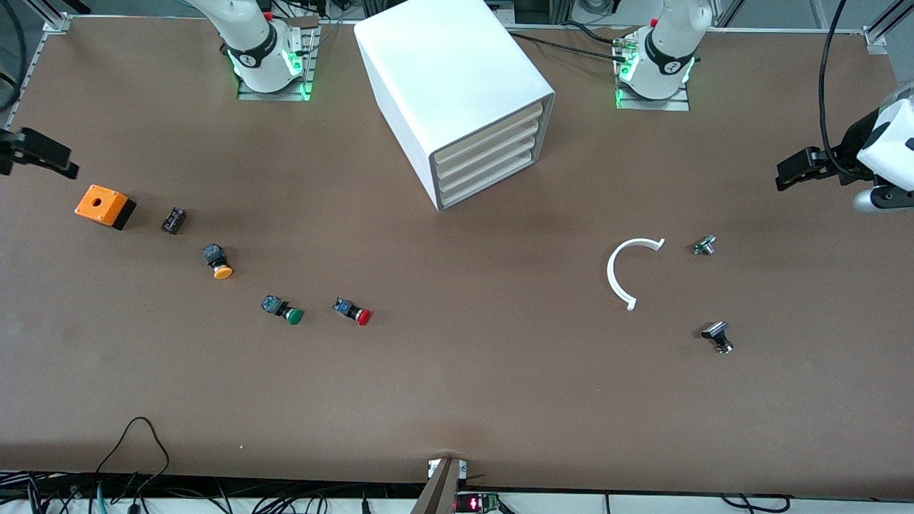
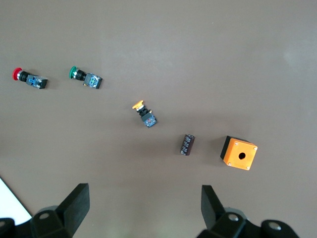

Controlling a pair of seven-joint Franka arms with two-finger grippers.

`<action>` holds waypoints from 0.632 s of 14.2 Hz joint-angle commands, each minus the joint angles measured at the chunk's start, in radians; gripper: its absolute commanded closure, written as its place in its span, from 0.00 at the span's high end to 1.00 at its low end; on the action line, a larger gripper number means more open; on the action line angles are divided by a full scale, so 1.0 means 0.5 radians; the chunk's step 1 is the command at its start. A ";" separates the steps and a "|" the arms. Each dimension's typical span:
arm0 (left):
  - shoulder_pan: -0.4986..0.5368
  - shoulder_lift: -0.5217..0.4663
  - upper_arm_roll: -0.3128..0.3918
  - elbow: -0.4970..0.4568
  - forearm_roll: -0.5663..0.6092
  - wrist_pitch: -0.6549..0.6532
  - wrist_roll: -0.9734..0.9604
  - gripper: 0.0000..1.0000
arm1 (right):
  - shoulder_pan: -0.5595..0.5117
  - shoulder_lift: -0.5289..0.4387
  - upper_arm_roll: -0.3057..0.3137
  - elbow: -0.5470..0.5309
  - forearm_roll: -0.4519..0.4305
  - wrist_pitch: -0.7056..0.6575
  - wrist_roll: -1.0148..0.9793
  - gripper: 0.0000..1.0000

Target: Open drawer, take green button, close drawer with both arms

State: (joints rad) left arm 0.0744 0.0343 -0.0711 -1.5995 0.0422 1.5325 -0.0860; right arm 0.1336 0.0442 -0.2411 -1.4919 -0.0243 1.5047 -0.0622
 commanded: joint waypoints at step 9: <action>0.014 0.039 0.026 0.113 -0.026 -0.018 0.058 1.00 | -0.276 0.028 0.531 -0.124 -0.157 0.068 0.225 1.00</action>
State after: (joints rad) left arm 0.0781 0.0379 -0.0666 -1.5807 0.0421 1.5340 -0.0859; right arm 0.0578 0.0748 -0.0313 -1.5386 -0.0922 1.5369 0.0357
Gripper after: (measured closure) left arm 0.000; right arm 0.000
